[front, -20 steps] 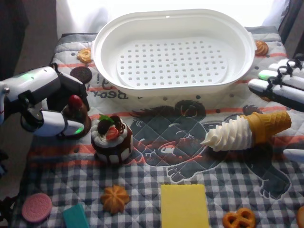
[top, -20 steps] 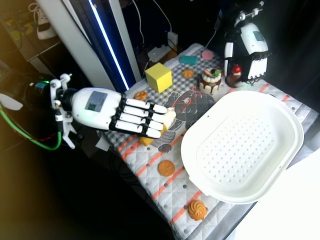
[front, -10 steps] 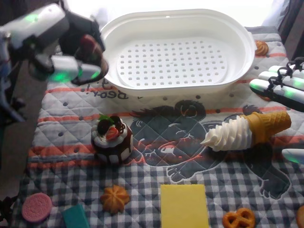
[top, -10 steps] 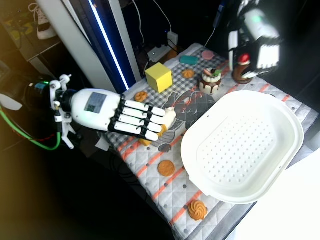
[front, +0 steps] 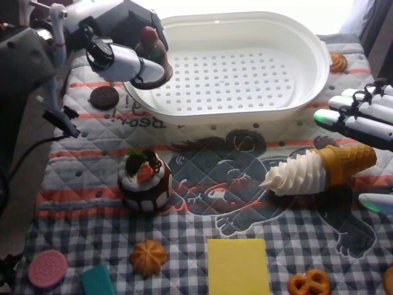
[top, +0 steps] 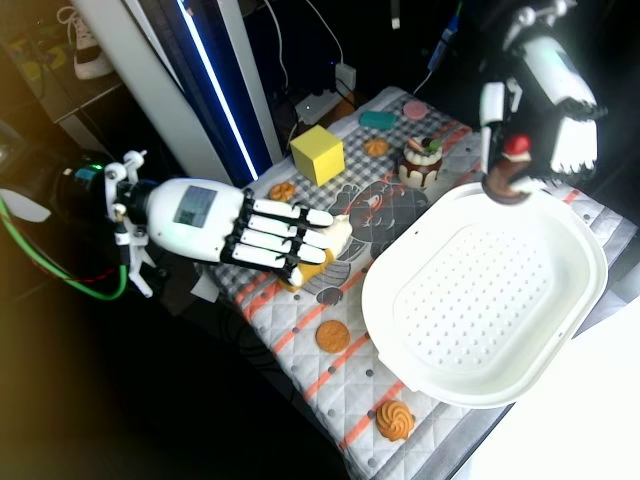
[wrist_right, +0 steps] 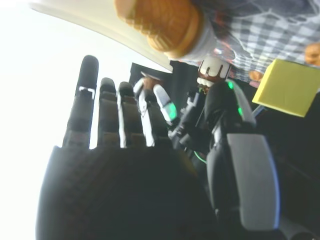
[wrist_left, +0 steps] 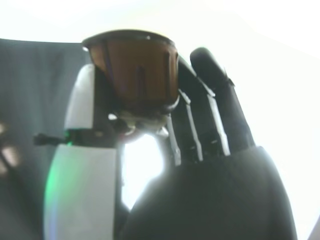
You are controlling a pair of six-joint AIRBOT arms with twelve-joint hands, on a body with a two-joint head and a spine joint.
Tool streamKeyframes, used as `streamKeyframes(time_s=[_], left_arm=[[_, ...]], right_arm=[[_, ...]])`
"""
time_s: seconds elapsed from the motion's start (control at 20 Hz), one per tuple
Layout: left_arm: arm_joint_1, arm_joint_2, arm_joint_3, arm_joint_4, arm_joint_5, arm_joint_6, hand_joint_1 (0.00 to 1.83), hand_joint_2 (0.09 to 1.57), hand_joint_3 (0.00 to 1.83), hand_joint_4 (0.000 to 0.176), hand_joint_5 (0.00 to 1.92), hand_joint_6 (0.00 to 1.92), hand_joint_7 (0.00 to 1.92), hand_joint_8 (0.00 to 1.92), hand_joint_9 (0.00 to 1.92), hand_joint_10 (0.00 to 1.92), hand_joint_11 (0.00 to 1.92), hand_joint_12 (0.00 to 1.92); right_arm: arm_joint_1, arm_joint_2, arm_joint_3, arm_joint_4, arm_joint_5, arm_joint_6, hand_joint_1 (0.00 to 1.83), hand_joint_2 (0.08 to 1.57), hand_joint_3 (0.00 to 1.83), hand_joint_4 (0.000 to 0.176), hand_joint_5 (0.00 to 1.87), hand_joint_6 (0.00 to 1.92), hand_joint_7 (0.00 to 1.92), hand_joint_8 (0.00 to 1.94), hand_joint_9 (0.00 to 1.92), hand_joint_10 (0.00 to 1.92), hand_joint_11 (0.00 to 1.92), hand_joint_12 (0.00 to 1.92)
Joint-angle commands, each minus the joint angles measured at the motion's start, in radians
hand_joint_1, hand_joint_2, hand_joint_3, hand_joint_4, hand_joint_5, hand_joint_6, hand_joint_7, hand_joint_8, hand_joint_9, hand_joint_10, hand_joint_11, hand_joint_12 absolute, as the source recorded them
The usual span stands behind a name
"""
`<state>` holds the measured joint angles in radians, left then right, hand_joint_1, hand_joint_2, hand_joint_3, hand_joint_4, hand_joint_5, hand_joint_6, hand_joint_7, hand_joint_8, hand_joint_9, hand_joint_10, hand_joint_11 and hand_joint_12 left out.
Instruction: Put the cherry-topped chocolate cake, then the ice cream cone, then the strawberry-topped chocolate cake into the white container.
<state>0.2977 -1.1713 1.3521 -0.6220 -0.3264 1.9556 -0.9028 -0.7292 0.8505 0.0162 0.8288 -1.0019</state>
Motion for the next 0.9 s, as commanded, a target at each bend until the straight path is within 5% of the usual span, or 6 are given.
streamKeyframes(time_s=[0.0, 0.15, 0.4, 0.65, 0.75, 0.85], left_arm=[[-0.016, -0.001, 0.007, 0.001, -0.077, -0.008, 1.34, 1.22, 0.00, 0.000, 0.83, 1.27, 0.70, 1.32, 0.67, 1.52, 0.50, 1.69], [-0.014, -0.035, 0.034, -0.009, -0.058, -0.008, 1.12, 1.29, 0.01, 0.018, 0.64, 1.46, 0.68, 1.50, 0.39, 1.34, 0.15, 1.91], [-0.008, -0.040, 0.033, -0.009, -0.054, -0.007, 1.01, 1.09, 0.00, 0.042, 0.22, 0.23, 0.17, 0.09, 0.00, 0.57, 0.00, 1.47], [0.004, -0.019, 0.004, 0.002, -0.082, -0.007, 0.81, 1.07, 0.00, 0.058, 0.03, 0.00, 0.00, 0.00, 0.00, 0.00, 0.00, 0.13], [0.010, 0.020, -0.043, 0.021, -0.130, -0.007, 0.73, 1.00, 0.00, 0.152, 0.00, 0.00, 0.00, 0.00, 0.00, 0.00, 0.01, 0.02], [0.022, 0.069, -0.101, 0.068, -0.192, -0.031, 0.64, 0.97, 0.00, 0.165, 0.00, 0.00, 0.00, 0.00, 0.00, 0.00, 0.00, 0.00]], right_arm=[[0.004, 0.000, 0.006, 0.009, 0.108, 0.000, 0.37, 1.28, 0.00, 0.029, 0.00, 0.00, 0.00, 0.00, 0.03, 0.02, 0.00, 0.85], [0.004, -0.003, 0.008, 0.009, 0.104, 0.000, 0.40, 1.26, 0.00, 0.005, 0.00, 0.00, 0.00, 0.00, 0.02, 0.01, 0.00, 0.55], [0.002, -0.003, 0.007, 0.009, 0.104, 0.003, 0.43, 1.26, 0.00, 0.000, 0.00, 0.00, 0.00, 0.00, 0.02, 0.01, 0.00, 0.71], [-0.001, -0.003, 0.007, 0.008, 0.104, 0.013, 0.43, 1.26, 0.00, 0.034, 0.00, 0.00, 0.00, 0.00, 0.02, 0.01, 0.00, 0.68], [-0.001, -0.003, 0.008, -0.004, 0.104, 0.035, 0.47, 1.24, 0.00, 0.050, 0.00, 0.00, 0.00, 0.00, 0.02, 0.01, 0.00, 0.77], [-0.001, -0.004, 0.008, -0.018, 0.103, 0.048, 0.55, 1.19, 0.00, 0.048, 0.00, 0.00, 0.01, 0.00, 0.03, 0.01, 0.00, 1.00]])
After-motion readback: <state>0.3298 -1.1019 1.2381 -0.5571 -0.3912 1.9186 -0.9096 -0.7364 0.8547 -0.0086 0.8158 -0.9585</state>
